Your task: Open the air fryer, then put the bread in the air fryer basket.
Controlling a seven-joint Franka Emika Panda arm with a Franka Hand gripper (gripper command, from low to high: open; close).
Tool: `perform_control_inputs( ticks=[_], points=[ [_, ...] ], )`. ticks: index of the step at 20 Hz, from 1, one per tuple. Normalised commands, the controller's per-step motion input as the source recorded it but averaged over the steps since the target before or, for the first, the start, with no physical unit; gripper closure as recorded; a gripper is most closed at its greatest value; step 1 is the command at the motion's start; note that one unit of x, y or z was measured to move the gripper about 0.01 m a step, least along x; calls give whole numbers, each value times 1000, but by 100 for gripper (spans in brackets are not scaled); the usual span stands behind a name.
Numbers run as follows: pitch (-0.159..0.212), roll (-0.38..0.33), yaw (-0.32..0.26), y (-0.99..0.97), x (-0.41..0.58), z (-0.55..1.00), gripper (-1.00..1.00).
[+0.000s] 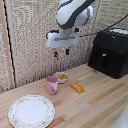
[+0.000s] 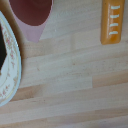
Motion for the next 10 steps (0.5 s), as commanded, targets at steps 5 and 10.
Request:
perform_control_inputs(
  ticks=[5, 10],
  points=[
    [0, -15, -372, -1, -1, 0, -100],
    [0, 0, -375, -13, 0, 0, -100]
  ],
)
